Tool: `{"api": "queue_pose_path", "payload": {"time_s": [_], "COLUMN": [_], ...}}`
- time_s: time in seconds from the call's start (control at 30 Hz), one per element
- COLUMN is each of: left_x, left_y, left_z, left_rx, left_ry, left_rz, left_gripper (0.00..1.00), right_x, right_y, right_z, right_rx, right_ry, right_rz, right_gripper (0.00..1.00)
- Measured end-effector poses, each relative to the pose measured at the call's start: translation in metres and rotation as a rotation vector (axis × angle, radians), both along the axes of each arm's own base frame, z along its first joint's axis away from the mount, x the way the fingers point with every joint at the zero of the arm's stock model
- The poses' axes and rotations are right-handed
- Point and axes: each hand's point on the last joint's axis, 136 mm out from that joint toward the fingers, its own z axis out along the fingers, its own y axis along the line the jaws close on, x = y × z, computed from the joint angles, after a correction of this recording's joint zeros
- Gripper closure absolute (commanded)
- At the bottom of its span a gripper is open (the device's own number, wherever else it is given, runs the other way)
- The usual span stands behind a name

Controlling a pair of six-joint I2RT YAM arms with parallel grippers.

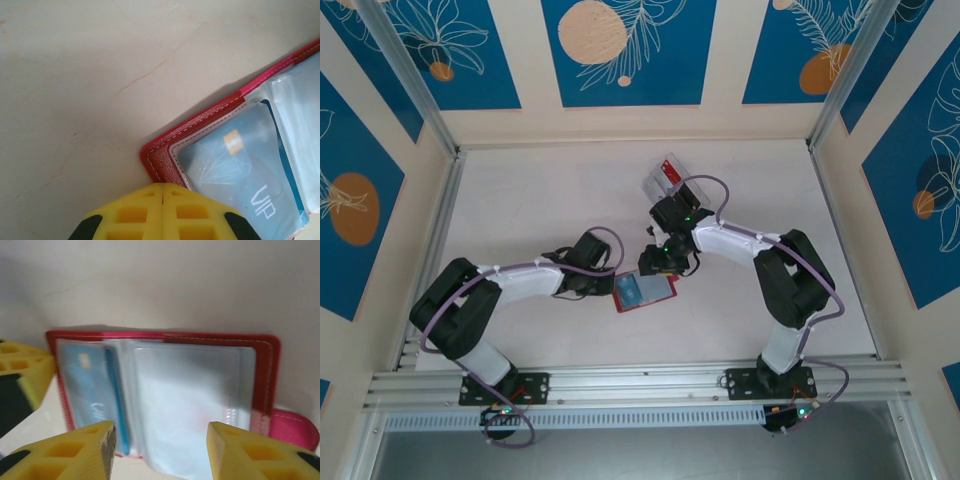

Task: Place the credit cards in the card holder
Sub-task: Flip over the card slot in the card holder.

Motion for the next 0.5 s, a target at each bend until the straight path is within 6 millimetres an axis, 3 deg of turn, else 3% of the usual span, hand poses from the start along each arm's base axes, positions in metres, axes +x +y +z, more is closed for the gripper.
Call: {"api": "queue_pose_path", "payload": {"time_s": [0.2,0.3,0.5], "left_x": [0.000,0.000,0.000], "left_y": [0.000,0.000,0.000], "left_z": [0.000,0.000,0.000], "left_rx": [0.002,0.002,0.004], "left_ry": [0.000,0.001,0.003], "left_rz": [-0.001,-0.002,-0.002], "left_gripper": [1.00,1.00,1.00], "right_x": [0.007,0.008,0.008], "right_y": [-0.002,0.003,0.005], "right_z": [-0.019,-0.019,-0.023], "right_rx": [-0.084,-0.096,-0.143], "right_ry": [-0.014,-0.029,-0.063], "right_rz": [0.028,0.046,0.075], "right_gripper": [0.47,0.48,0.58]}}
